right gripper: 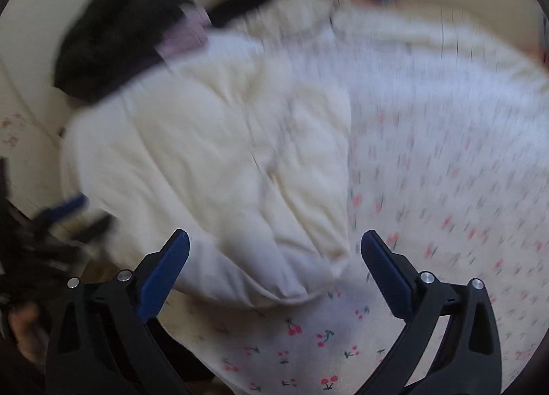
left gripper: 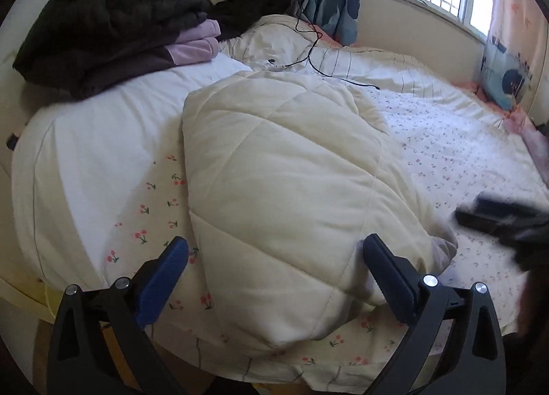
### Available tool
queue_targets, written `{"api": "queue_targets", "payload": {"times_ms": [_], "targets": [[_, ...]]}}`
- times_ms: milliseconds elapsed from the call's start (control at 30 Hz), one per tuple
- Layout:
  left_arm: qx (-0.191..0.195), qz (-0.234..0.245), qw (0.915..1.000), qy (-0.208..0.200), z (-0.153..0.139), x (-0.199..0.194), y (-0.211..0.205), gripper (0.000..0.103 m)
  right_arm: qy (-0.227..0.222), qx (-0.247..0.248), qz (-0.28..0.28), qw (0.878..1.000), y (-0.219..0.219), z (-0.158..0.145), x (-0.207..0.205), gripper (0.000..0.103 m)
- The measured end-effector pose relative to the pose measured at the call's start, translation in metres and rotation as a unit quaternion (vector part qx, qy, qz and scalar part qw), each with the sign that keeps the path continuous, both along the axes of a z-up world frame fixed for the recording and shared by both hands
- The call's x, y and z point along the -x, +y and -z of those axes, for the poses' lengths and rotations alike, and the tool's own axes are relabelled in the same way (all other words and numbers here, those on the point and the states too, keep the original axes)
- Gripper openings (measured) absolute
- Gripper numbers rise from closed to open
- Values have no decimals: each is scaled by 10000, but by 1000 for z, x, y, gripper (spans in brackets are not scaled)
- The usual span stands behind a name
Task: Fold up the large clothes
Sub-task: 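Flip the lifted bundle over and set it down with both grippers, then open both grippers and pull them back from the bundle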
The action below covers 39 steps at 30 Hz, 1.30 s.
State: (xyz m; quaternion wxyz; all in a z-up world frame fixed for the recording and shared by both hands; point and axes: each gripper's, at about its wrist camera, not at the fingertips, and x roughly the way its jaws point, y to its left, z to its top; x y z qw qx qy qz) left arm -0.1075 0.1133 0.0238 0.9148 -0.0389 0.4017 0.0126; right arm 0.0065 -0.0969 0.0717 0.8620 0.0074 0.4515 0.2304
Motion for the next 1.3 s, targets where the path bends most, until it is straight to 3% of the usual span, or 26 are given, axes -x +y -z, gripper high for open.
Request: {"api": "queue_targets", "payload": {"times_ms": [67, 133, 233, 300, 400, 467, 567, 667, 833, 933, 1300], "targets": [[-231, -48, 9997, -107, -2, 0, 2, 98, -537, -54, 114, 9985, 5, -17, -4, 97], [-428, -111, 9988, -201, -3, 10, 7, 98, -655, -85, 289, 9974, 7, -14, -3, 97], [-628, -232, 9973, -317, -5, 17, 14, 98, 258, 345, 186, 9989, 39, 53, -20, 97], [-721, -503, 9959, -219, -3, 17, 20, 98, 480, 92, 413, 9980, 34, 69, -17, 97], [-449, -470, 9973, -335, -12, 21, 25, 98, 211, 296, 192, 9992, 28, 45, -16, 97], [-326, -477, 9976, -381, -18, 23, 26, 98, 169, 358, 342, 9986, 21, 30, -10, 97], [-453, -629, 9968, -207, -25, 22, 19, 98, -120, -91, 338, 9993, 13, 9, 14, 97], [-664, -690, 9954, -27, -25, 26, 9, 98, -310, -14, 228, 9993, 21, -2, 30, 97], [-711, -747, 9947, -15, -30, 41, 0, 96, -351, 439, 177, 9983, 40, -3, 43, 97], [-522, -760, 9957, 32, -32, 47, 2, 96, -325, 492, 262, 9979, 39, -7, 49, 97], [-581, -750, 9955, 26, -33, 57, 0, 96, -353, 623, 472, 9963, 33, -13, 56, 97]]}}
